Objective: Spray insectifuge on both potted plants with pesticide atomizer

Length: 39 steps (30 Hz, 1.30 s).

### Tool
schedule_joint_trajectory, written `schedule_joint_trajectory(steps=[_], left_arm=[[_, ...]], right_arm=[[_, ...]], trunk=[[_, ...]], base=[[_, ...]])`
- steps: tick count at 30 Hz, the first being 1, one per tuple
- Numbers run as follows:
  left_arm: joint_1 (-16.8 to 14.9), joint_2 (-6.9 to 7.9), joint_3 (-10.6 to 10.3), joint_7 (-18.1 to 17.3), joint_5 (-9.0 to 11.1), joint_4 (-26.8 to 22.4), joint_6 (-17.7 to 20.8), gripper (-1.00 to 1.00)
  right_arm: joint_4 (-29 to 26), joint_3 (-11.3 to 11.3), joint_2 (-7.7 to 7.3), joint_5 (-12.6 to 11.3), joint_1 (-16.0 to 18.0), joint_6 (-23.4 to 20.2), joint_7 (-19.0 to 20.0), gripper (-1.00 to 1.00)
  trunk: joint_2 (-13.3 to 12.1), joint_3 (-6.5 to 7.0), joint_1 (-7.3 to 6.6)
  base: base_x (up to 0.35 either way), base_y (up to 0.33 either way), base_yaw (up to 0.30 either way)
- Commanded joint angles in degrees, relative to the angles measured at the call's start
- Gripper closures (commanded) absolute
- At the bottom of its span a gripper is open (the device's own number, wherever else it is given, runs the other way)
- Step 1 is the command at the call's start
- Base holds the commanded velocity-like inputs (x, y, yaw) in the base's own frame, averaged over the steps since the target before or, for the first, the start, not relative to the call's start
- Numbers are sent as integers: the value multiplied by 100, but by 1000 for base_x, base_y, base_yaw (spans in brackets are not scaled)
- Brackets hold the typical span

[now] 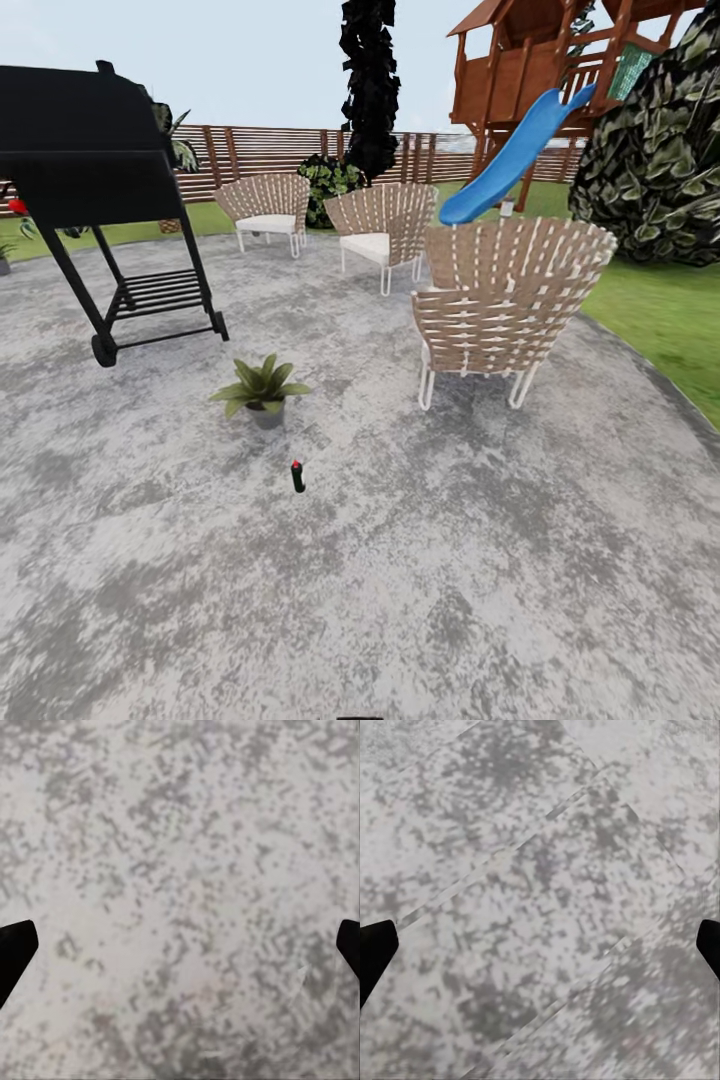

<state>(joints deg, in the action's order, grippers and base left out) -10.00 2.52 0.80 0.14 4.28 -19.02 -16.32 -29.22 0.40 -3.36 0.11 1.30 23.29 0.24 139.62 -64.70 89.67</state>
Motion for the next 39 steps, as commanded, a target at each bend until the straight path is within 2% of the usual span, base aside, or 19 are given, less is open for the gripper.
schedule_joint_trajectory(steps=[1, 15, 26, 31, 39], left_arm=[[-2, 2, -10, 0, 46, 4, -17, -100], [-2, -6, -10, 1, 38, 4, -15, -100], [-2, -6, -10, -3, 38, 4, -20, -100], [-2, -6, -10, -3, 38, 4, -20, -100], [-2, -6, -10, 1, 39, 4, -21, -100]], right_arm=[[4, 4, 0, 0, 2, 17, 3, -100], [12, 4, 2, 6, 2, 17, -3, -100], [12, 4, 2, 6, 2, 17, -6, -100], [6, 4, 2, 6, 2, 20, -9, -100], [-10, 11, -7, 17, 2, 24, -13, -100]], trunk=[[1, -4, 2], [1, -4, 2], [1, -4, 2], [1, -4, 2], [1, -4, 2]], base=[[335, 0, 0], [335, -3, 0], [284, -150, 100], [194, -224, 221], [39, -203, 21]])
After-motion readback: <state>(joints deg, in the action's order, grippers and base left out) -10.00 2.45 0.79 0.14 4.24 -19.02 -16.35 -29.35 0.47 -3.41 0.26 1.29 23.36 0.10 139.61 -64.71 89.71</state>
